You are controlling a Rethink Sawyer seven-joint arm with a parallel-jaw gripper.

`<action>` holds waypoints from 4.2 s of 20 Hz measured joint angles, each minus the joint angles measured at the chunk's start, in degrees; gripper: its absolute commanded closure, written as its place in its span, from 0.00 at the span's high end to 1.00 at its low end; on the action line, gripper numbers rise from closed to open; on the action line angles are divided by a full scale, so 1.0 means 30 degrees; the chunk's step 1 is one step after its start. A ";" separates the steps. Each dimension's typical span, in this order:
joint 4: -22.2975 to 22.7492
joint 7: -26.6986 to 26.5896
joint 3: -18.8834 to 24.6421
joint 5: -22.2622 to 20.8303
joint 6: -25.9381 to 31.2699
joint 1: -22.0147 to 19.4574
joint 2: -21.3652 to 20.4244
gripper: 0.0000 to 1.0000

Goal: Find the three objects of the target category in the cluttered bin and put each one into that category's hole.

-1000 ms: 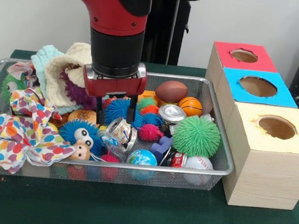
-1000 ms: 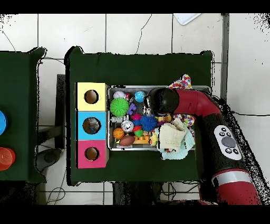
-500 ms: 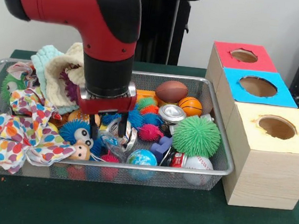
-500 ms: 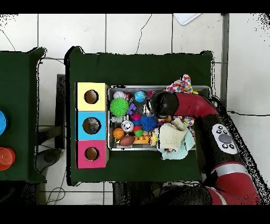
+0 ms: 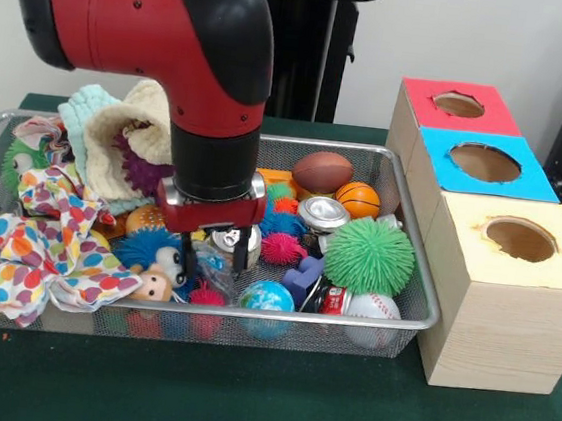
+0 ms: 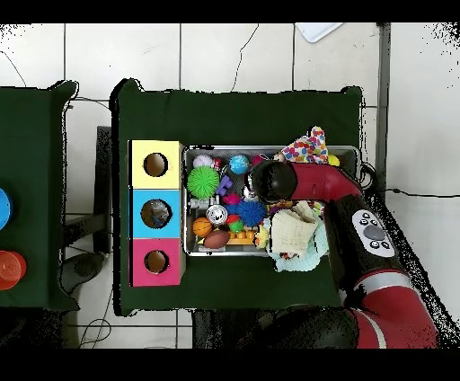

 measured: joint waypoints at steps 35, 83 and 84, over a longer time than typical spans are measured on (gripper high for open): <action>0.4340 0.0000 0.0354 0.1867 0.2268 0.1644 -0.6443 0.00; 0.8081 0.4863 -0.4445 0.6736 0.0004 1.0065 -0.8816 1.00; 0.8081 0.4863 -0.4472 0.6736 0.0004 1.0074 -0.8784 1.00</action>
